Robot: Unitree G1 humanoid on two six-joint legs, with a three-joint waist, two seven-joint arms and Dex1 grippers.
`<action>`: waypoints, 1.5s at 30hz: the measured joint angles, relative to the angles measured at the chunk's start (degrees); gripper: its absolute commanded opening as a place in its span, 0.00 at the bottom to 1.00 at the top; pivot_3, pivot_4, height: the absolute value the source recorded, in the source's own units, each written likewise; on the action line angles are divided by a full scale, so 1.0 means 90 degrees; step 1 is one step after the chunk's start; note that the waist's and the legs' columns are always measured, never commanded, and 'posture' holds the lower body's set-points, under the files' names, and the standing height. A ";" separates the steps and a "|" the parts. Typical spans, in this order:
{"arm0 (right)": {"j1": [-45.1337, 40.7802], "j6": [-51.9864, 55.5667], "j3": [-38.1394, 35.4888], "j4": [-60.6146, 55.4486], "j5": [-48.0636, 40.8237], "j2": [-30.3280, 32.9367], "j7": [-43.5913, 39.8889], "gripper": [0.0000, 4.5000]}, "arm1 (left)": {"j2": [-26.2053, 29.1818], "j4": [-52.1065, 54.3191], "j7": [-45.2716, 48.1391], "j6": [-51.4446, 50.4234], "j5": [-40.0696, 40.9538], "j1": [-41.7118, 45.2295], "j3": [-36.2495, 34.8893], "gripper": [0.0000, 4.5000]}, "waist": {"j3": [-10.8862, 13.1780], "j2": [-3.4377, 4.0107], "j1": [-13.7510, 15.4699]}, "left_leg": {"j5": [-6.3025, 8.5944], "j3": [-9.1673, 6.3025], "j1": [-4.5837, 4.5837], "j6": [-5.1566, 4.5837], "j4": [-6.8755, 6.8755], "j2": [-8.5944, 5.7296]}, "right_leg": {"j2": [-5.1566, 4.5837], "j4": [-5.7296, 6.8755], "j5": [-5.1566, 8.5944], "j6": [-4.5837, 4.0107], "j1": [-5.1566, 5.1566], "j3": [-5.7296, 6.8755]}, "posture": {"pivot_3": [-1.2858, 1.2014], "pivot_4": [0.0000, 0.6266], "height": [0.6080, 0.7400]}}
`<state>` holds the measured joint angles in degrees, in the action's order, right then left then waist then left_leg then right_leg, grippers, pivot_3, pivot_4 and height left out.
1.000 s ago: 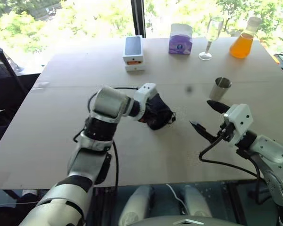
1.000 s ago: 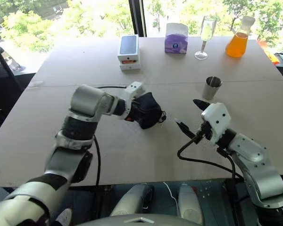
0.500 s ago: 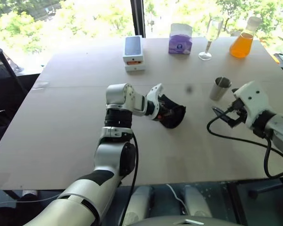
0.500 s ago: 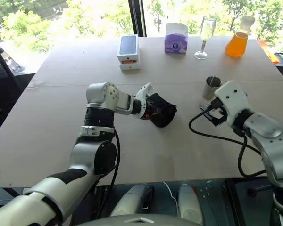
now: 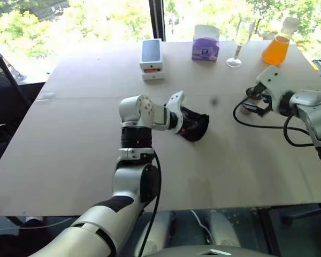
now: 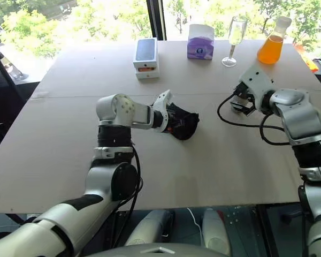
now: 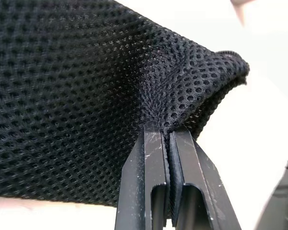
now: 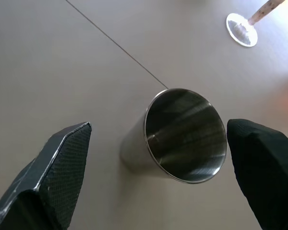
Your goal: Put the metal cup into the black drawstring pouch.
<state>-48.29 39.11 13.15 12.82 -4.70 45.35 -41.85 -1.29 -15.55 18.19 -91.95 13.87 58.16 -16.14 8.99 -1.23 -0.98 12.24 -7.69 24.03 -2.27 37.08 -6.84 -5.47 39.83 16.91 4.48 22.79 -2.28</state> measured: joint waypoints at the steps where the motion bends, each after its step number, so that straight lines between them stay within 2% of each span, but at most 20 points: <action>1: -0.0176 -0.0086 0.0080 0.0255 0.0059 -0.0035 -0.0175 1.00 | 0.0000 0.0075 -0.0024 -0.0001 0.0008 -0.0067 0.0053 0.01 | 0.0000 0.0000 -0.0016 | 0.0000 0.0001 -0.0001 0.0000 0.0000 0.0000 | 0.0002 0.0001 0.0000 0.0000 0.0000 -0.0002 | 0.52 0.24 1.00; 6: -0.0957 -0.0570 0.0532 0.1422 0.0378 -0.0312 -0.1022 1.00 | -0.0033 0.0288 -0.0157 -0.0009 0.0080 -0.0211 0.0095 0.01 | 0.0001 -0.0001 -0.0006 | 0.0000 -0.0001 -0.0001 0.0000 0.0002 0.0001 | 0.0002 0.0000 0.0000 0.0000 -0.0001 0.0003 | 0.52 0.24 1.00; 14: -0.1648 -0.1317 0.1002 0.2724 0.1033 -0.0458 -0.1957 1.00 | -0.0177 0.0659 -0.0402 -0.0032 0.0158 -0.0426 -0.0035 0.01 | 0.0002 0.0000 0.0009 | 0.0000 -0.0003 0.0001 0.0001 0.0002 0.0000 | 0.0002 -0.0003 0.0000 0.0000 0.0000 0.0007 | 0.52 0.24 1.00; 26: -0.1813 -0.1578 0.0989 0.2988 0.1477 -0.0445 -0.2544 1.00 | -0.0235 0.0920 -0.0667 -0.0041 0.0243 -0.0596 -0.0148 0.01 | 0.0002 0.0001 0.0004 | 0.0001 -0.0003 0.0001 0.0001 0.0002 0.0000 | 0.0002 -0.0003 0.0000 0.0000 -0.0001 0.0007 | 0.52 0.24 1.00; 36: -0.2195 -0.2167 0.0989 0.4306 0.1951 -0.0875 -0.2502 1.00 | -0.0319 0.1069 -0.0763 -0.0043 0.0309 -0.0705 -0.0148 0.01 | 0.0002 0.0001 -0.0012 | 0.0000 -0.0002 0.0001 0.0002 0.0002 0.0000 | 0.0002 -0.0002 0.0000 0.0000 0.0000 0.0004 | 0.52 0.24 1.00; 39: -0.2303 -0.2347 0.0989 0.4660 0.2034 -0.0988 -0.2438 0.83 | -0.0341 0.1126 -0.0817 -0.0044 0.0370 -0.0813 -0.0148 0.00 | 0.0002 0.0001 -0.0011 | 0.0000 -0.0003 0.0001 0.0002 0.0002 0.0000 | 0.0003 -0.0002 0.0000 0.0000 0.0000 0.0006 | 0.52 0.24 1.00; 45: -0.2361 -0.2677 0.0983 0.5094 0.2241 -0.1057 -0.2369 0.16 | -0.0318 0.1241 -0.0945 -0.0044 0.0488 -0.0870 -0.0149 0.00 | 0.0002 0.0002 -0.0010 | 0.0000 -0.0003 0.0001 0.0002 0.0003 0.0000 | 0.0003 -0.0002 0.0000 0.0000 0.0000 0.0005 | 0.52 0.24 1.00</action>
<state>-69.54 15.01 22.00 58.67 15.46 35.84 -63.17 -4.15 -4.38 9.69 -92.35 18.26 50.33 -17.49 9.01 -1.22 -1.06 12.24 -7.72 24.05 -2.25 37.10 -6.84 -5.45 39.81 16.91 4.48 22.79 -2.23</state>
